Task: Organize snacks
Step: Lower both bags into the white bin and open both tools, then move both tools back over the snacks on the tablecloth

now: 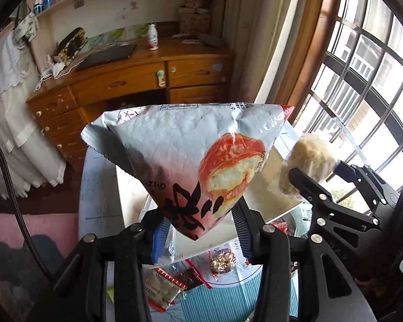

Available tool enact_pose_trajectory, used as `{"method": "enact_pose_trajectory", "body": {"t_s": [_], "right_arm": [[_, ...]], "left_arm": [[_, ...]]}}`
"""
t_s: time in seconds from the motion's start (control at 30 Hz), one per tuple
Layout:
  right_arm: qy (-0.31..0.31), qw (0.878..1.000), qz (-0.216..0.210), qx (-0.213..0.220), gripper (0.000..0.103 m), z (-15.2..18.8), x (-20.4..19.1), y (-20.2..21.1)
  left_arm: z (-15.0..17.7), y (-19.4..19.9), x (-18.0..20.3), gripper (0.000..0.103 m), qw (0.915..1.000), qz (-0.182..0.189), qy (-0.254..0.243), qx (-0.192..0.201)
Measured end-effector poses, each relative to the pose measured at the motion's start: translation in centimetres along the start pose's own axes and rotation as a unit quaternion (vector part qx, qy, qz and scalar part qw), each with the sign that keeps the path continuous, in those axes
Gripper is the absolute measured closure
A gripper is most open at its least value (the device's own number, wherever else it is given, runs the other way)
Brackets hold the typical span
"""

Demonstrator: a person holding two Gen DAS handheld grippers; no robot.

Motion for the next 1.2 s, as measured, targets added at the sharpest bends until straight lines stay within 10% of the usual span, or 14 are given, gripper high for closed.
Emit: {"method": "enact_pose_trajectory", "body": {"t_s": [0.13,0.33,1.2], "right_arm": [[0.002,1.0,0.01,-0.018,0.035,0.5,0.0,-1.1],[-0.021,0.999,0.016,-0.046,0.029,1.2,1.0,-1.4],[-0.002,0.999,-0.042,-0.02,0.023,6.1,2.7,14.9]], "left_arm": [[0.1,-0.6,0.3,0.033,1.0,-0.003,0.004,-0.007],[0.4,0.8,0.6,0.026,0.9999,-0.002,0.016,-0.002],[14.3,16.1,6.4,0.023,0.994,-0.066,0.086,-0.009]]}}
Point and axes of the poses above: each gripper's, at about its wrist camera, not at the fingertips, and y roughly against the way its jaws point, x to its right, z to its underside, the point moved 5 cm from there along -y, roughly the way its jaws point, and after that the axes turned 7 degrees about x, right-handed, at the moved point
